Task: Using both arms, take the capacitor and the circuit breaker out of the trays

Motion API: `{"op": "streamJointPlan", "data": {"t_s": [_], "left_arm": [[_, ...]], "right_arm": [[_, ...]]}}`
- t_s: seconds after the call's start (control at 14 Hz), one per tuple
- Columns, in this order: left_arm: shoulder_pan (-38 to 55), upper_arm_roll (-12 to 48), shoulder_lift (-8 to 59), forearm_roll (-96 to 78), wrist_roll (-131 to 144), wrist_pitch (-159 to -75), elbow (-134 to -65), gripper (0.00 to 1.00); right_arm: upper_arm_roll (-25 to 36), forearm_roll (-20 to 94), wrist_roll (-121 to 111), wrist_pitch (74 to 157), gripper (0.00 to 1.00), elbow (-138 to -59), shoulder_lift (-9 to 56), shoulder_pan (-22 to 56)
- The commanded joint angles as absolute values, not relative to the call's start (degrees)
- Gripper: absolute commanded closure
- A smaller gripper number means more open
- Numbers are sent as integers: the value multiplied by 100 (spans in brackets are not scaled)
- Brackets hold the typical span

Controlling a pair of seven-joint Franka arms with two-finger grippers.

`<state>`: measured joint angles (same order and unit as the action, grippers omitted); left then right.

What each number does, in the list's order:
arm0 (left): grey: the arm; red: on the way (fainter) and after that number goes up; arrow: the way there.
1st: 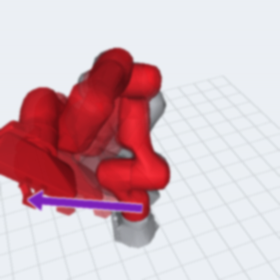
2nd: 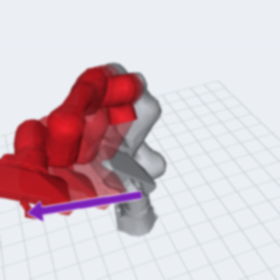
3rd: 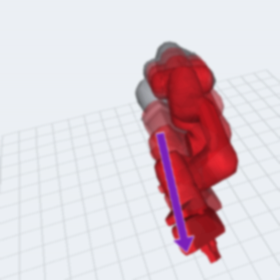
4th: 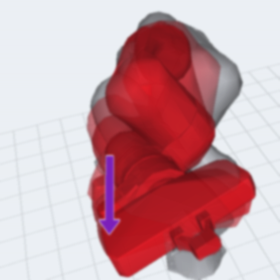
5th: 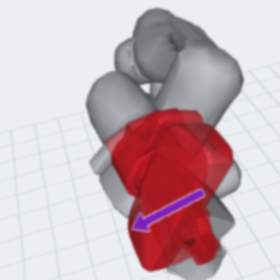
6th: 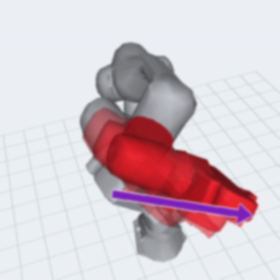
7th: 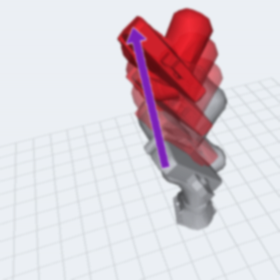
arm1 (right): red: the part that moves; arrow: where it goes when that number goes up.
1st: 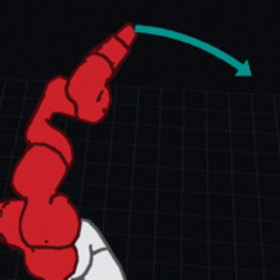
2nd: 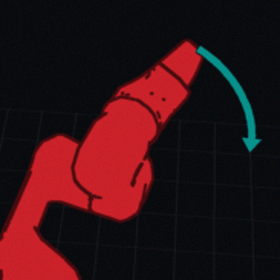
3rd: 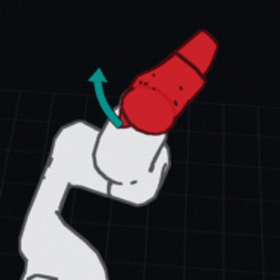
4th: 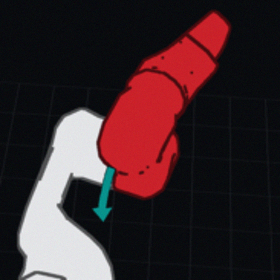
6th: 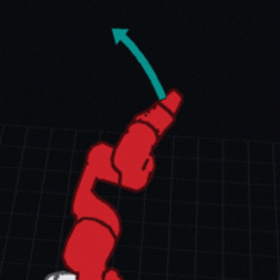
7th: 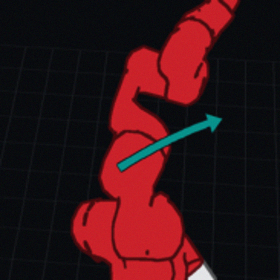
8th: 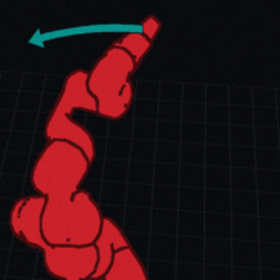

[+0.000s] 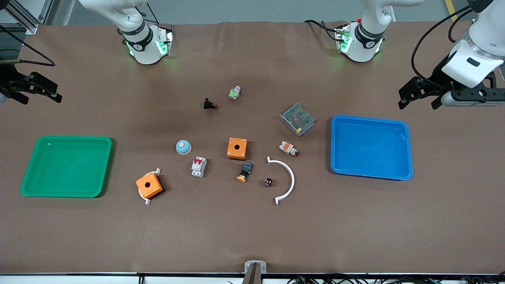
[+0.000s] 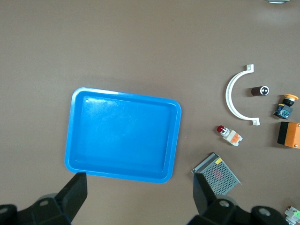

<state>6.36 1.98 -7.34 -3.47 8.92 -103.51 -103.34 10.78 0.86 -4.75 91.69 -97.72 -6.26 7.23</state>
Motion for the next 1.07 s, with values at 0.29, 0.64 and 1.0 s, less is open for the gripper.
{"op": "streamJointPlan", "data": {"t_s": [0.29, 0.64, 1.0], "left_arm": [[563, 246, 246, -167, 756, -9898, -8948, 0], [597, 299, 79, 351, 48, -9247, -8930, 0], [571, 290, 246, 158, 325, -9237, -8596, 0]], "right_arm": [[1011, -167, -510, 9290, 0, -9914, -765, 923], [1020, -132, -492, 9299, 0, -9914, -747, 914], [1037, -132, -492, 9290, 0, -9914, -747, 870]]}}
